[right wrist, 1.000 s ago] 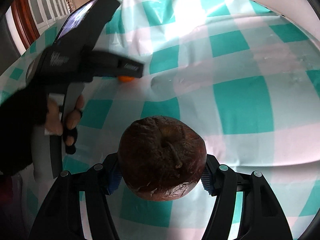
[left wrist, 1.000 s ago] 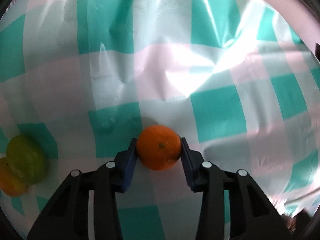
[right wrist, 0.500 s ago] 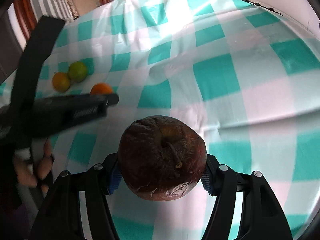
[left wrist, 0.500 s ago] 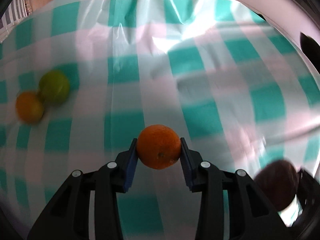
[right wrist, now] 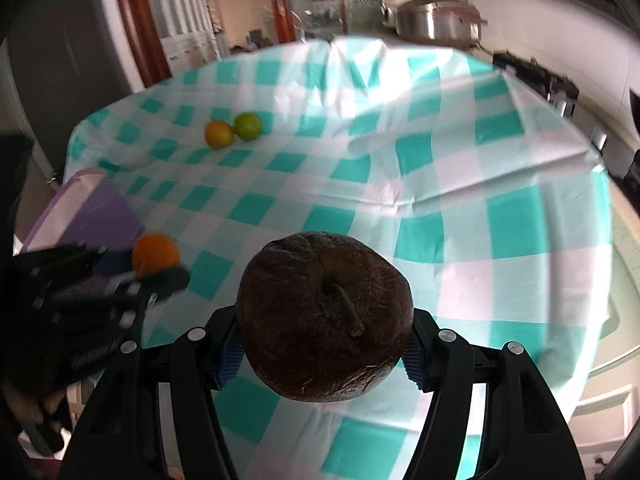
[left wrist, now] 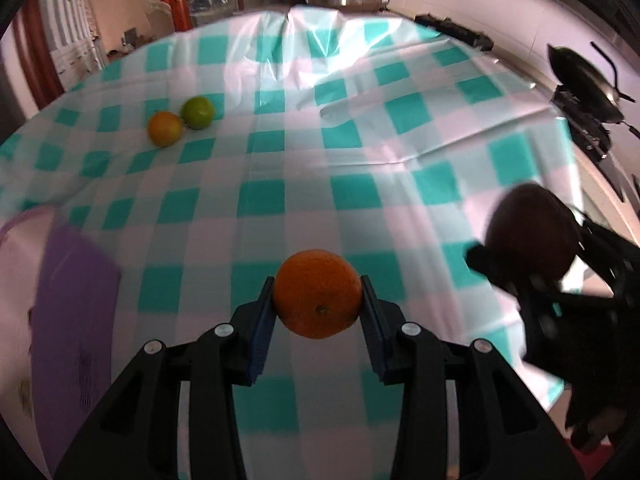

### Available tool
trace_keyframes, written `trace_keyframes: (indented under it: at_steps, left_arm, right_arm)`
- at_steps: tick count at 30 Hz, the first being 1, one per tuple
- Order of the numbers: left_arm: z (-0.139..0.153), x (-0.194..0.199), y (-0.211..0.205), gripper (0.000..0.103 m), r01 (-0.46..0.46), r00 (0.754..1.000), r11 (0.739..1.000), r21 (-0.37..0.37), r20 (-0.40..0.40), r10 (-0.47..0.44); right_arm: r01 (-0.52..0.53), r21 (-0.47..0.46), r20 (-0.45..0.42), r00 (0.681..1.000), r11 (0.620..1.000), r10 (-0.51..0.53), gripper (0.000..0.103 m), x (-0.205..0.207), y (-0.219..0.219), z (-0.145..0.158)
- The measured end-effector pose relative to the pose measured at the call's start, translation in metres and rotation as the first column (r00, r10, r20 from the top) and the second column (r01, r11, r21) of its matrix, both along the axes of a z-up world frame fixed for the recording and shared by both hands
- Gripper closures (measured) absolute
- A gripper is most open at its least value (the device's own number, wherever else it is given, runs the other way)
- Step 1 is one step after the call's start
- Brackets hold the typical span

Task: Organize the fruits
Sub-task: 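Carry the red apple and orange over the white box and release both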

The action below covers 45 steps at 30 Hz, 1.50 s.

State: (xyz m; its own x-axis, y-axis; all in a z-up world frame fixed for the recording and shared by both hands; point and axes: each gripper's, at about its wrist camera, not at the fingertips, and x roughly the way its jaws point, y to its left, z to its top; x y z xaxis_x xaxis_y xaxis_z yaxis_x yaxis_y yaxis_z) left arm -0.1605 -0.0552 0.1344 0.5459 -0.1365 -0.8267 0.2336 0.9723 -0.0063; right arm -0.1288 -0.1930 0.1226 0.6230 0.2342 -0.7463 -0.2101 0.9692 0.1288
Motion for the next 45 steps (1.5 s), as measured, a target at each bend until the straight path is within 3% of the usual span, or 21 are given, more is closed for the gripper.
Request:
trace_keyframes:
  at_steps: [8, 16, 20, 26, 32, 39, 45]
  left_arm:
    - [0.029, -0.069, 0.004, 0.063, 0.01, 0.999, 1.0, 0.024, 0.03, -0.011]
    - [0.03, -0.071, 0.014, 0.063, 0.071, 0.997, 0.997, -0.002, 0.026, -0.071]
    - [0.04, -0.069, 0.052, 0.063, 0.114, 0.993, 0.993, 0.018, 0.039, -0.115]
    - [0.059, -0.055, 0.14, 0.063, 0.076, 0.995, 0.997, 0.0, 0.07, -0.076]
    - [0.057, -0.047, 0.223, 0.063, 0.032, 0.998, 0.999, -0.018, 0.058, -0.03]
    - [0.031, -0.05, 0.324, 0.063, -0.111, 0.993, 0.993, -0.045, -0.032, 0.109]
    - [-0.006, -0.052, 0.365, 0.063, -0.202, 0.969, 0.974, -0.1, -0.165, 0.184]
  right_arm:
    - [-0.01, 0.051, 0.029, 1.0, 0.999, 0.008, 0.04, -0.055, -0.006, 0.033]
    - [0.034, 0.01, 0.039, 0.999, 0.999, -0.034, 0.04, -0.064, 0.0, 0.042]
    - [0.074, 0.037, 0.051, 0.996, 0.997, -0.076, 0.04, -0.058, 0.02, 0.052]
    - [0.033, 0.042, 0.069, 0.997, 0.999, -0.036, 0.04, -0.043, 0.103, 0.065]
    - [-0.065, 0.036, 0.088, 0.994, 0.997, 0.062, 0.04, -0.032, 0.206, 0.075]
    - [-0.168, 0.024, 0.047, 0.985, 0.985, 0.167, 0.04, -0.021, 0.314, 0.074]
    - [-0.255, -0.046, -0.018, 0.967, 0.966, 0.255, 0.04, -0.001, 0.382, 0.068]
